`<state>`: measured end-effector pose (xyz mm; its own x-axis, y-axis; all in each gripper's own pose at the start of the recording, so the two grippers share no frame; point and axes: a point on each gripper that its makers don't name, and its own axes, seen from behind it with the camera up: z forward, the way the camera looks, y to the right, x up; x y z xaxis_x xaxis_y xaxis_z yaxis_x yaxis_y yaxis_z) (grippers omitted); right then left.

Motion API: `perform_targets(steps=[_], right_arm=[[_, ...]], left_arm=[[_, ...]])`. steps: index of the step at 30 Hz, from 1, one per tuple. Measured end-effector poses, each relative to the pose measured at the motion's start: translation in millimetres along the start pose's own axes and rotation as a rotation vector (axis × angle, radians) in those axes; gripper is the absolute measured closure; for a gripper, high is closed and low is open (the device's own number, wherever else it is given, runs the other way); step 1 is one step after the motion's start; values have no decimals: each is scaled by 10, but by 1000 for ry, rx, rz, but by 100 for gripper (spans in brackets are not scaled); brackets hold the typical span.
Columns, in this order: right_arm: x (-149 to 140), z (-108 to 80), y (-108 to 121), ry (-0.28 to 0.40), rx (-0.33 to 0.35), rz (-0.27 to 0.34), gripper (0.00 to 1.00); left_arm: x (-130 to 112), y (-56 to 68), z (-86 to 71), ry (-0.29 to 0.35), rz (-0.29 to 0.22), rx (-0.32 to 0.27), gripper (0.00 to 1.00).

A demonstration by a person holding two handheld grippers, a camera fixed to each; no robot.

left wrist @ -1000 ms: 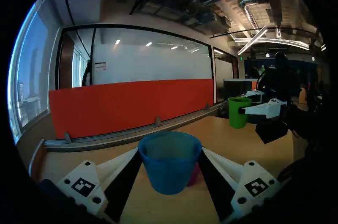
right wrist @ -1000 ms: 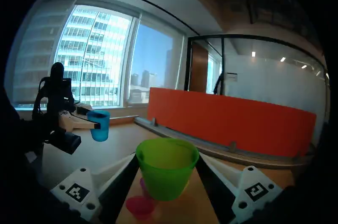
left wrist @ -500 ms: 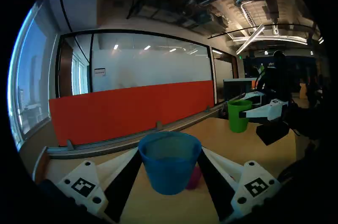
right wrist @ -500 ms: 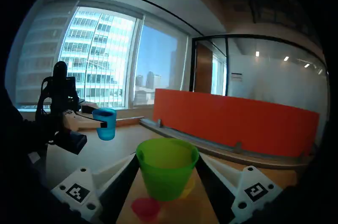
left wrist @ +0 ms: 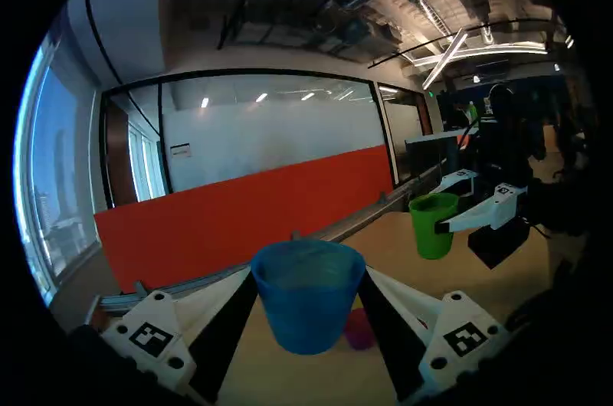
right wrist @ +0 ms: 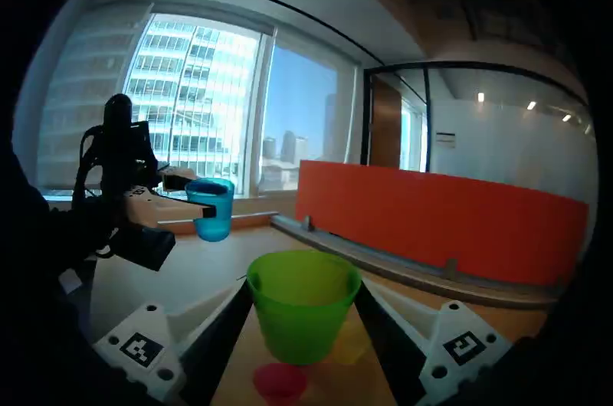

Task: Pour water

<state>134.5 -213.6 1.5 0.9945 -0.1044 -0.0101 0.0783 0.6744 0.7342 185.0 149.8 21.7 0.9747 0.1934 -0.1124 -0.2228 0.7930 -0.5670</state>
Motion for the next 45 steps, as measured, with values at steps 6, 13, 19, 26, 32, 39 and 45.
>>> perform_targets(steps=[6, 13, 19, 26, 32, 39, 45], right_arm=[[-30, 90, -127, 7, 36, 0, 9], [-66, 166, -251, 10, 71, 10, 9], [-105, 225, -356, 10, 98, 13, 9], [-160, 314, -491, 2, 132, 23, 9], [-208, 393, -603, -1, 160, 30, 9], [-236, 467, -712, -3, 192, 33, 9], [-256, 525, -784, -2, 214, 41, 9]], left_arm=[[132, -14, 32, 10, 71, 10, 13], [279, -21, 63, 12, 133, 16, 13], [344, -32, 98, 5, 200, 26, 13], [397, -44, 137, -9, 277, 30, 13], [489, -52, 144, -8, 348, 35, 13], [543, -54, 149, -9, 402, 32, 14], [586, -66, 137, -12, 439, 39, 14]])
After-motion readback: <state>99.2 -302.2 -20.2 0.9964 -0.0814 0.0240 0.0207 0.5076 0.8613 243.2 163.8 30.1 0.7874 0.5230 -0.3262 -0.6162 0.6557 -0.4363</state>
